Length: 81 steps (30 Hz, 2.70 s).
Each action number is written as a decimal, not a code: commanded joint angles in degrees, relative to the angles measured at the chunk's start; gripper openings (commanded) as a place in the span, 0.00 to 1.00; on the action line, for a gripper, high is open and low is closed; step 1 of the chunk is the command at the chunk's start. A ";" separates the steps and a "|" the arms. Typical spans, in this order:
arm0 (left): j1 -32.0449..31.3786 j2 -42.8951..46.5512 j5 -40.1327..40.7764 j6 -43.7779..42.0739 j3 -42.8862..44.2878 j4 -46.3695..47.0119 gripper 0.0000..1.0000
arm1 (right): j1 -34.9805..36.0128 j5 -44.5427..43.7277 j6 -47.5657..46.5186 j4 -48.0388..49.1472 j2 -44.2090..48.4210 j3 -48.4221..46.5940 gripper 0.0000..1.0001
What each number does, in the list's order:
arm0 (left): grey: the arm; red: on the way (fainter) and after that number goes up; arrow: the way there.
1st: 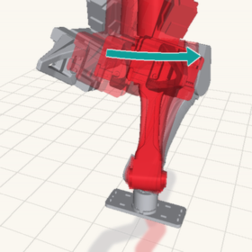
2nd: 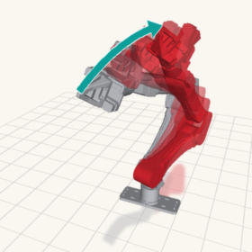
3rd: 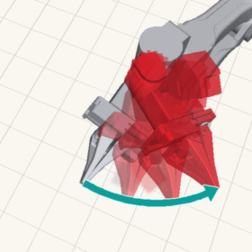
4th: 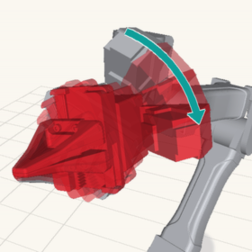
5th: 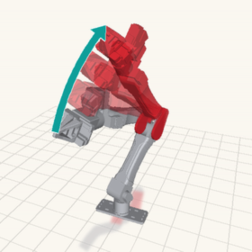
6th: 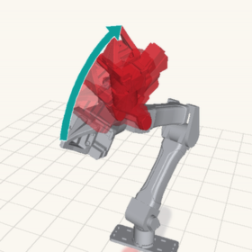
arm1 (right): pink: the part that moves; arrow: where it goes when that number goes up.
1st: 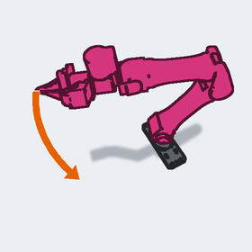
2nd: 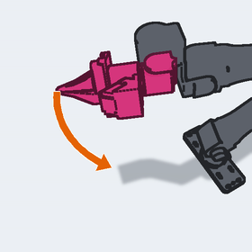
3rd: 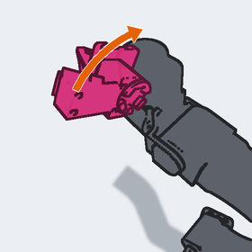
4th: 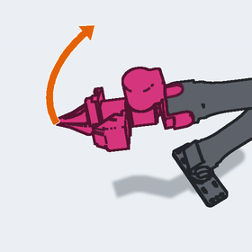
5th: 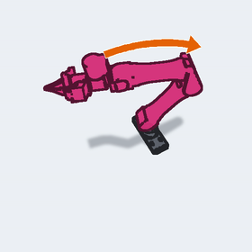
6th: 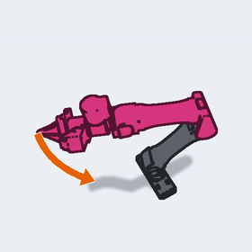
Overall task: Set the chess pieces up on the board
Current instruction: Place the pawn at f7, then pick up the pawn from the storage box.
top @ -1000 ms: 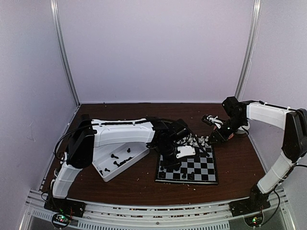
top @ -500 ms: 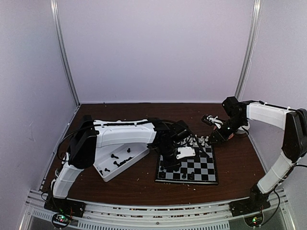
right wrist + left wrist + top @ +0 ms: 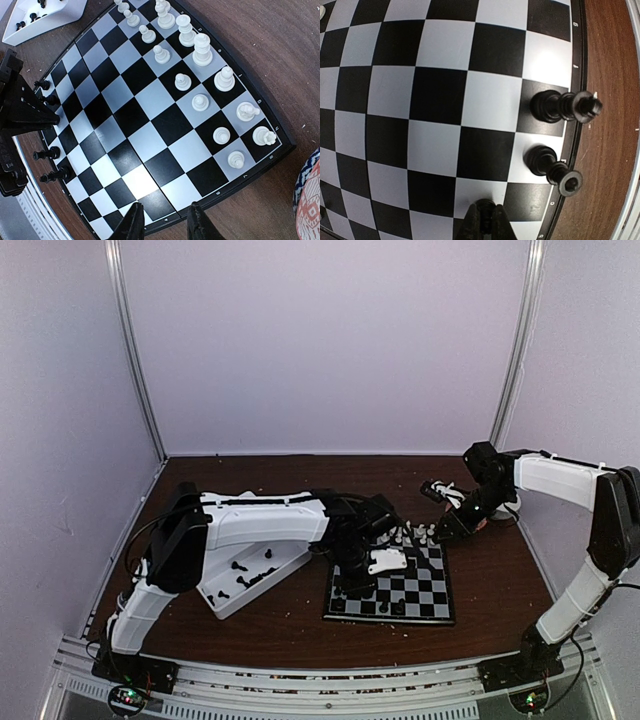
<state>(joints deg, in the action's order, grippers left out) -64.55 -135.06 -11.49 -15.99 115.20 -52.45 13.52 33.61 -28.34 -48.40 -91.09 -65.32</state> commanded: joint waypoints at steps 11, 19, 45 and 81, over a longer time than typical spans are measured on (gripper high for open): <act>0.13 -0.50 1.11 0.01 1.60 0.65 0.20 | 0.28 -0.21 -0.89 -1.07 0.15 -0.99 0.31; -0.21 5.90 2.90 -0.70 1.03 2.50 0.33 | 0.26 -0.05 -0.75 -1.11 0.22 -0.94 0.31; 22.78 44.51 16.17 22.63 -46.98 -0.26 0.37 | 0.45 1.46 -0.82 -1.78 -1.11 -1.63 0.31; 24.12 20.98 15.98 48.80 -30.82 6.74 0.24 | 0.54 1.89 -1.37 -2.30 -0.37 -1.22 0.32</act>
<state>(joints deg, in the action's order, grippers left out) -40.84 -112.55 3.90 32.12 82.28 -45.47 13.72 34.74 -29.19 -49.95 -91.79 -65.43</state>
